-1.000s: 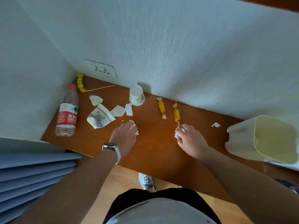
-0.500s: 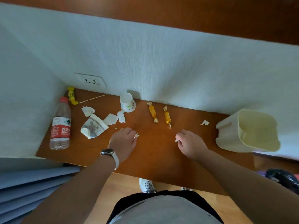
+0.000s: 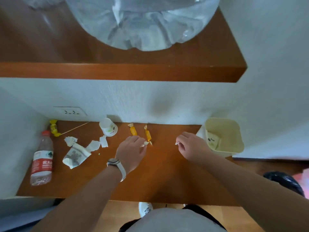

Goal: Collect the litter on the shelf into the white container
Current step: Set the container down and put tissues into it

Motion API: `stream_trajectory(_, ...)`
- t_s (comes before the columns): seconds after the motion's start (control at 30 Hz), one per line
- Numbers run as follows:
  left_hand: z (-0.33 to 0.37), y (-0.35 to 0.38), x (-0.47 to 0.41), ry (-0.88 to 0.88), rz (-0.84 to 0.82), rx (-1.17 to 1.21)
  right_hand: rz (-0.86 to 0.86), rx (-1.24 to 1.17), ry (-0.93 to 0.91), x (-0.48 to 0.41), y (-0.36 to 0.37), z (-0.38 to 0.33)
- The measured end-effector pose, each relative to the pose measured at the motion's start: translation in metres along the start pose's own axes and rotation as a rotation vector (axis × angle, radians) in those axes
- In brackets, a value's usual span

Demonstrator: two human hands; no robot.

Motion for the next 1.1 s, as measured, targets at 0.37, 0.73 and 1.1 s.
stream_trajectory(0.37, 0.149, 0.029, -0.078, 0.289, -0.022, 0.152, 0.096, -0.017, 0.223, 0.054, -0.062, 0.091)
stream_trajectory(0.73, 0.233, 0.083, -0.109, 0.275, -0.217, 0.127, 0.086, -0.039, 0.291, 0.091, -0.063, 0.155)
stream_trajectory(1.1, 0.233, 0.089, -0.105, 0.182, -0.247, 0.016, 0.035, -0.006, 0.064, 0.080, -0.067, 0.165)
Point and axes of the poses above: each hand's wrist, its own x-axis away from the middle knuckle, its own y-axis out of the palm, z = x × y, the point moved 5 cm from there along -x, towards the middle knuckle, and after that the axes turned 7 degrees about x, right-handed, at the moved point
